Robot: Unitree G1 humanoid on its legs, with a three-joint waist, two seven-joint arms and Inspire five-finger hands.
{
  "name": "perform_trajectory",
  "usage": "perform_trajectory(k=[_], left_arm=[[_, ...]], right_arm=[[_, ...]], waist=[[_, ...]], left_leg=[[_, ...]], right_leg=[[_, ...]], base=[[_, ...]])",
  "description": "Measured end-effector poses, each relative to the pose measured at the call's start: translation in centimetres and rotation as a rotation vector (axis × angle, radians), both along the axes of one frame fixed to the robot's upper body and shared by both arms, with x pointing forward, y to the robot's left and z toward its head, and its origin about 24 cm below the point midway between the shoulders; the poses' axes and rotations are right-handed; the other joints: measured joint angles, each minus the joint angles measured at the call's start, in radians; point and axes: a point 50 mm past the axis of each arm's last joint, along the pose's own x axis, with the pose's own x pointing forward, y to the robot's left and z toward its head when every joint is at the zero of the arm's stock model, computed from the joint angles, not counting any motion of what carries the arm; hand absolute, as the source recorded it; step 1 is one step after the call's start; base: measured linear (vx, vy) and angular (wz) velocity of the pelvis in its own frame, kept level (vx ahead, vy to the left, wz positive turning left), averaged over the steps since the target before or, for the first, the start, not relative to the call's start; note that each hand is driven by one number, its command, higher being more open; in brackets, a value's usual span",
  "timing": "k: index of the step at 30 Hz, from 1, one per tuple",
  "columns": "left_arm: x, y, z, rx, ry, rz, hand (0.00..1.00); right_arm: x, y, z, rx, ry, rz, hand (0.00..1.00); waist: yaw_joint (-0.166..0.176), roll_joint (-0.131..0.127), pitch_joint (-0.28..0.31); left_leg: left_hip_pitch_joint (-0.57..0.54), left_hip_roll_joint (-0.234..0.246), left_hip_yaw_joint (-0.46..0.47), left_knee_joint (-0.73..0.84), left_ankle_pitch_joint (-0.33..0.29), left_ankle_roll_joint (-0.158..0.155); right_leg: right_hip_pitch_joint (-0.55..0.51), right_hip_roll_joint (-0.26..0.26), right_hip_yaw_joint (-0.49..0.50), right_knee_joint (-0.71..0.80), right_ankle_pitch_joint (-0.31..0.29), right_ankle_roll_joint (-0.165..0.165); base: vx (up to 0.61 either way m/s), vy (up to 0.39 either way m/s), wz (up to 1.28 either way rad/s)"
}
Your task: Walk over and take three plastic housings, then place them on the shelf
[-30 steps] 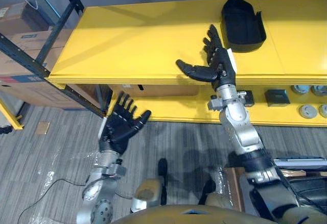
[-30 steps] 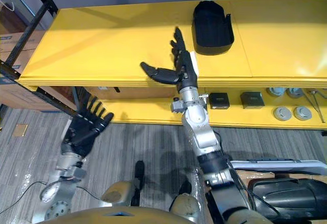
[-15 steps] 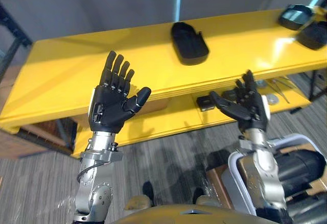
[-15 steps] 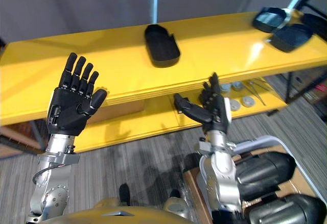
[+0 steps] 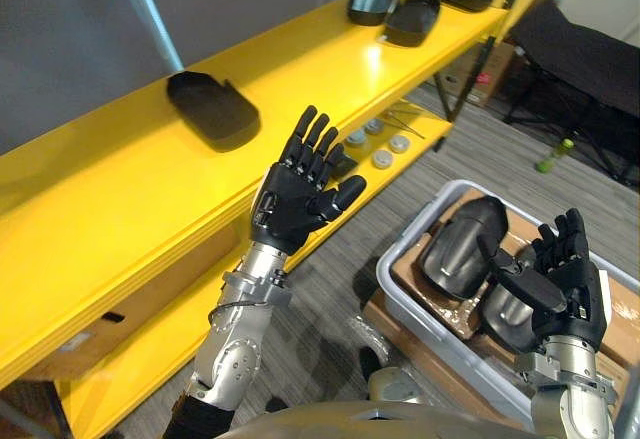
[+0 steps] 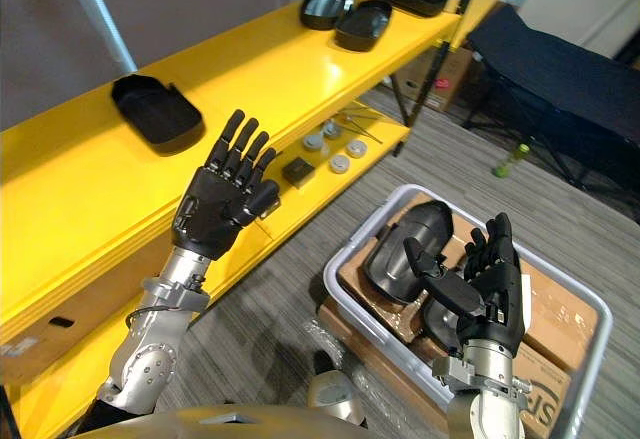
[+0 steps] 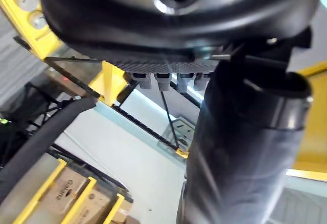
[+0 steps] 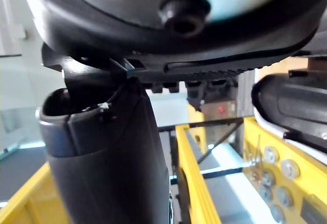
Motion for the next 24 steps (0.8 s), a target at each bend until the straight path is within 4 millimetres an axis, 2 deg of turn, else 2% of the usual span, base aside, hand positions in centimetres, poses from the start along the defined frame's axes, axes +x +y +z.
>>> perform_trajectory(k=[3,4,5,6,7,9,11,12,14,16,17,18,19,21,22,23,24], left_arm=[[-0.5,1.9,-1.0,0.002,0.059,0.099,1.0],[-0.8,2.8,-1.5,0.005,0.083,0.137,1.0],[-1.0,3.4,-1.7,0.009,0.092,0.161,1.0],[-1.0,3.6,-1.7,0.01,0.091,0.168,1.0],[-1.1,3.8,-1.6,0.003,0.081,0.169,1.0],[-1.2,3.4,-1.6,-0.004,0.072,0.146,1.0],[-1.4,3.1,-1.4,-0.01,0.059,0.126,1.0],[-1.5,2.9,-1.1,-0.026,0.041,0.099,1.0],[-1.6,2.4,-1.1,-0.051,0.035,0.061,1.0],[-1.7,2.0,-1.2,-0.072,0.043,0.033,1.0],[-1.8,1.5,-1.4,-0.077,0.053,0.005,1.0],[-1.9,1.1,-1.7,-0.076,0.069,-0.014,1.0],[-1.9,0.9,-1.8,-0.077,0.076,-0.024,1.0],[-1.9,0.2,-1.9,-0.094,0.1,-0.08,1.0],[-1.9,0.0,-1.9,-0.102,0.102,-0.096,1.0],[-1.8,-0.6,-2.0,-0.102,0.104,-0.137,1.0],[-1.7,-1.1,-2.1,-0.099,0.103,-0.17,1.0]], right_arm=[[1.8,1.0,1.0,-0.028,-0.07,0.13,1.0],[2.5,1.5,1.1,-0.008,-0.096,0.175,1.0],[2.9,1.9,0.8,0.021,-0.1,0.19,1.0],[3.1,2.1,0.4,0.055,-0.096,0.191,1.0],[3.4,2.7,-0.9,0.131,-0.061,0.183,1.0],[3.3,3.6,-2.4,0.231,-0.012,0.162,1.0],[3.1,4.8,-3.5,0.298,0.024,0.148,1.0],[2.7,5.7,-4.0,0.327,0.048,0.136,1.0],[2.1,6.2,-4.5,0.352,0.069,0.123,1.0],[2.0,6.3,-4.5,0.354,0.071,0.132,1.0],[2.2,6.5,-4.3,0.354,0.056,0.153,1.0],[2.9,6.8,-4.0,0.341,0.033,0.186,1.0],[3.4,7.0,-3.8,0.329,0.021,0.211,1.0],[5.4,8.2,-3.6,0.296,-0.009,0.294,1.0],[5.9,8.7,-3.7,0.292,-0.012,0.305,1.0],[6.6,9.5,-3.8,0.277,-0.009,0.323,1.0],[6.9,10.0,-4.0,0.282,-0.004,0.327,1.0]], waist=[[0.029,0.046,0.007],[0.032,0.072,0.004],[0.041,0.078,0.003],[0.047,0.08,0.001],[0.064,0.066,0.012],[0.082,0.055,0.035],[0.083,0.049,0.055],[0.085,0.047,0.068],[0.086,0.038,0.09],[0.099,0.032,0.122],[0.102,0.037,0.13],[0.102,0.033,0.129],[0.103,0.039,0.132],[0.105,0.048,0.131],[0.107,0.046,0.13],[0.115,0.045,0.128],[0.13,0.044,0.126]], left_leg=[[-0.032,0.022,-0.201,0.116,-0.098,-0.021],[-0.03,0.019,-0.234,0.126,-0.125,-0.026],[-0.035,0.013,-0.238,0.122,-0.142,-0.033],[-0.043,0.004,-0.238,0.124,-0.143,-0.031],[-0.057,-0.017,-0.243,0.135,-0.145,-0.023],[-0.062,-0.035,-0.255,0.176,-0.156,-0.01],[-0.064,-0.05,-0.259,0.221,-0.176,0.003],[-0.061,-0.054,-0.234,0.256,-0.198,0.016],[-0.042,-0.053,-0.174,0.288,-0.221,0.035],[-0.005,-0.037,-0.103,0.279,-0.222,0.053],[-0.004,-0.025,-0.042,0.273,-0.216,0.066],[0.001,-0.011,0.012,0.259,-0.205,0.075],[0.005,-0.001,0.035,0.253,-0.198,0.075],[0.008,0.041,0.085,0.224,-0.157,0.067],[0.004,0.051,0.088,0.22,-0.147,0.061],[-0.011,0.08,0.089,0.217,-0.128,0.045],[-0.023,0.098,0.087,0.216,-0.113,0.032]], right_leg=[[-0.011,0.045,0.08,0.0,0.006,0.002],[-0.017,0.052,0.098,0.005,0.007,0.005],[-0.034,0.053,0.103,0.01,0.009,0.01],[-0.041,0.047,0.106,0.014,0.009,0.015],[-0.062,0.031,0.107,0.047,-0.003,0.029],[-0.074,0.02,0.107,0.11,-0.032,0.042],[-0.081,0.013,0.119,0.153,-0.045,0.051],[-0.078,0.011,0.148,0.154,-0.035,0.065],[-0.074,0.009,0.16,0.142,-0.004,0.077],[-0.057,0.003,0.076,0.097,0.065,0.051],[-0.075,-0.02,-0.013,0.102,0.071,0.012],[-0.124,-0.04,-0.112,0.211,0.033,-0.033],[-0.138,-0.049,-0.151,0.266,0.01,-0.051],[-0.146,-0.113,-0.267,0.491,-0.108,-0.087],[-0.139,-0.135,-0.279,0.537,-0.131,-0.095],[-0.103,-0.18,-0.293,0.603,-0.167,-0.095],[-0.073,-0.21,-0.291,0.624,-0.175,-0.098]], base=[[0.0,0.049,-1.05],[-0.01,0.127,-0.58],[-0.02,0.124,-0.27],[-0.06,0.097,0.0],[-0.06,0.069,0.12],[-0.07,0.1,0.17],[-0.08,0.152,-0.15],[-0.1,0.183,-0.53],[-0.18,0.193,-0.93],[-0.26,0.101,-1.13],[-0.3,0.041,-1.28],[-0.29,0.041,-1.24],[-0.21,0.049,-1.14],[-0.14,-0.005,-0.77],[-0.07,-0.108,-0.4],[-0.05,-0.198,-0.23],[-0.08,-0.307,-0.2]])
